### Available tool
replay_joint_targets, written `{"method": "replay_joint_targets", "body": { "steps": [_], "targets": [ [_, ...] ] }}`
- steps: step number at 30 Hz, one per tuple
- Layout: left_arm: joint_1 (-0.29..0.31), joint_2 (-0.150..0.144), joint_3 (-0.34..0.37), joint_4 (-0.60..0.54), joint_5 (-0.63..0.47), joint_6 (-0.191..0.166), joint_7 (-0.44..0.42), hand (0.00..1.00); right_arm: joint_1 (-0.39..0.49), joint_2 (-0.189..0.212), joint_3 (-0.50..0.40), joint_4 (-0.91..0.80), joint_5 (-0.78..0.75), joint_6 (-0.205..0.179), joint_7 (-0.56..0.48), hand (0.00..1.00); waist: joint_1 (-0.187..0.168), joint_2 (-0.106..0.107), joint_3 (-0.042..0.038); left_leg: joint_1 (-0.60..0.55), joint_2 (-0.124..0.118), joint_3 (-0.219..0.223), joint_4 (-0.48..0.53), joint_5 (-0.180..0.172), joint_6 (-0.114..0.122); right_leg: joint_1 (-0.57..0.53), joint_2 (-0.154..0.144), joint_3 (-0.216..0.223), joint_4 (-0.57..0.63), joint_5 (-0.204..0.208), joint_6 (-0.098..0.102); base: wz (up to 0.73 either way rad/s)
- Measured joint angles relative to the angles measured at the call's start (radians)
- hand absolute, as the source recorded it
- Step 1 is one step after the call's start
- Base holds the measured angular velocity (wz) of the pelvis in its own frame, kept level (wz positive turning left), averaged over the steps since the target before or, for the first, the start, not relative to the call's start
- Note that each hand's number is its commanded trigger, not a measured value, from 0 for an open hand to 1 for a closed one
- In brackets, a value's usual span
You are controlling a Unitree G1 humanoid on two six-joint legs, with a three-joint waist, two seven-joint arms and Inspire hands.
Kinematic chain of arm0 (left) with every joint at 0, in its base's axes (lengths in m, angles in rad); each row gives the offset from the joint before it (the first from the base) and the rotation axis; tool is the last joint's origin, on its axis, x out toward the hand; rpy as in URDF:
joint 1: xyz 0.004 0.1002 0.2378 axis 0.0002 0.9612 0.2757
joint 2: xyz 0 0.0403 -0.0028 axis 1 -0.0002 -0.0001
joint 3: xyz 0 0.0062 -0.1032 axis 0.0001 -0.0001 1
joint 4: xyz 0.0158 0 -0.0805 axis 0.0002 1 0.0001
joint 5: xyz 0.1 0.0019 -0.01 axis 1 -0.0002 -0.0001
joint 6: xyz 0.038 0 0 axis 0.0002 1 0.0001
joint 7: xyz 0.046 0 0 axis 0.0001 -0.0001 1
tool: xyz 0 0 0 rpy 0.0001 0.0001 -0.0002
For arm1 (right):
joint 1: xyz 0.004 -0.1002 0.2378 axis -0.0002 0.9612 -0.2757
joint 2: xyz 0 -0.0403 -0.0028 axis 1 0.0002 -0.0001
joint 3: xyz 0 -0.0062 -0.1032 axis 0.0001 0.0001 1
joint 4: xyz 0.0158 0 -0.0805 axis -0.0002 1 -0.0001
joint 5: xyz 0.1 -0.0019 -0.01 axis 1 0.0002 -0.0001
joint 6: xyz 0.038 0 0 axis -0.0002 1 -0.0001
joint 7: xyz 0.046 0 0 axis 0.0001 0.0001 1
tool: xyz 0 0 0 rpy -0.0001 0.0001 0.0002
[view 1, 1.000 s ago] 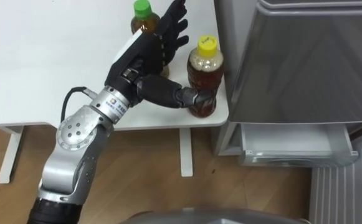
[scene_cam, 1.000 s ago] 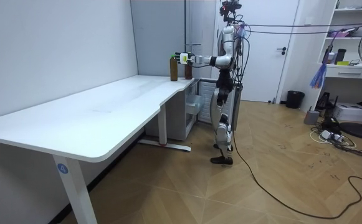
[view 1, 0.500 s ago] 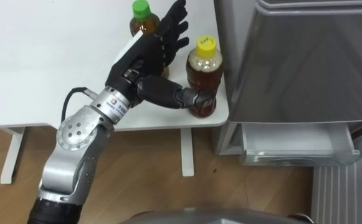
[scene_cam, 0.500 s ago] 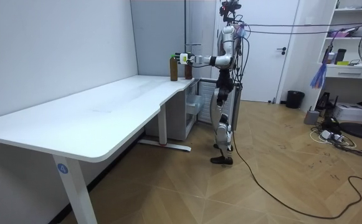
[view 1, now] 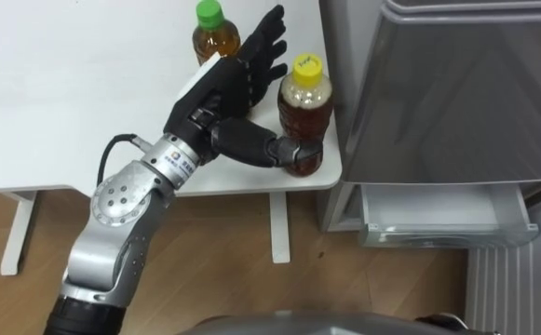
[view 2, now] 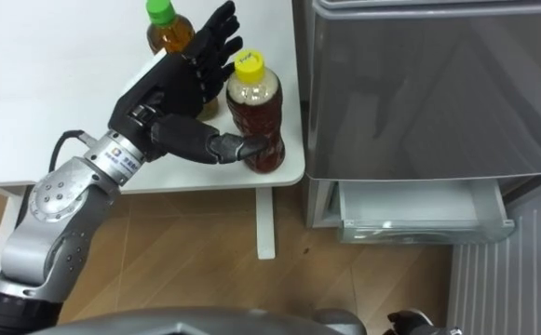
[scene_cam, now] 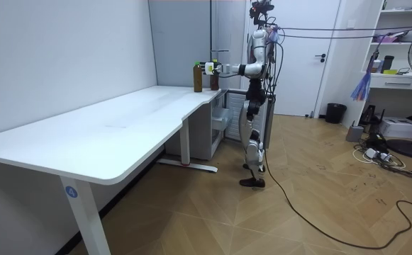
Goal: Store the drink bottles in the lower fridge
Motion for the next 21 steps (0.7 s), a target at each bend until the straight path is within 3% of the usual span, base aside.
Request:
{"method": "replay_joint_targets", "body": {
  "steps": [3, 4, 6, 7, 21],
  "targets": [
    [0.000, 0.000, 0.000, 0.000, 0.002, 0.000, -0.002, 0.00, 0.001, 0.000, 0.000, -0.002, 0.000, 0.000, 0.000, 0.00, 0.001, 0.000, 0.0002, 0.000, 0.000, 0.000, 0.000, 0.000, 0.000, -0.001, 0.000, 0.002, 0.000, -0.001, 0.000, 0.00],
    [0.000, 0.000, 0.000, 0.000, 0.002, 0.000, -0.003, 0.16, 0.001, 0.000, 0.000, -0.002, 0.000, 0.000, 0.000, 0.00, 0.001, 0.000, 0.0002, 0.000, 0.000, 0.000, 0.000, 0.000, 0.000, -0.001, 0.000, 0.002, 0.000, -0.001, 0.000, 0.00],
    [0.000, 0.000, -0.001, 0.000, 0.002, 0.000, -0.006, 0.92, 0.001, 0.000, 0.000, -0.002, -0.001, -0.001, 0.000, 0.00, 0.000, 0.000, 0.0001, 0.000, 0.000, 0.000, 0.000, 0.000, 0.000, -0.001, 0.000, 0.001, 0.000, -0.001, 0.000, 0.00],
    [0.000, 0.000, -0.001, 0.000, 0.002, 0.000, -0.006, 1.00, 0.001, 0.000, 0.000, -0.002, -0.003, -0.001, 0.000, 0.00, 0.000, 0.000, 0.0001, 0.000, 0.000, 0.000, 0.000, 0.000, 0.000, -0.001, 0.000, 0.001, 0.000, -0.001, 0.000, 0.00],
    [0.000, 0.002, -0.023, 0.011, 0.060, 0.000, -0.008, 1.00, 0.002, -0.005, 0.001, 0.005, -0.005, -0.013, 0.000, 0.00, -0.003, 0.004, 0.0034, 0.001, 0.000, 0.000, 0.000, 0.000, 0.000, 0.001, 0.000, 0.000, -0.001, -0.001, 0.000, 0.00]
  ]
}}
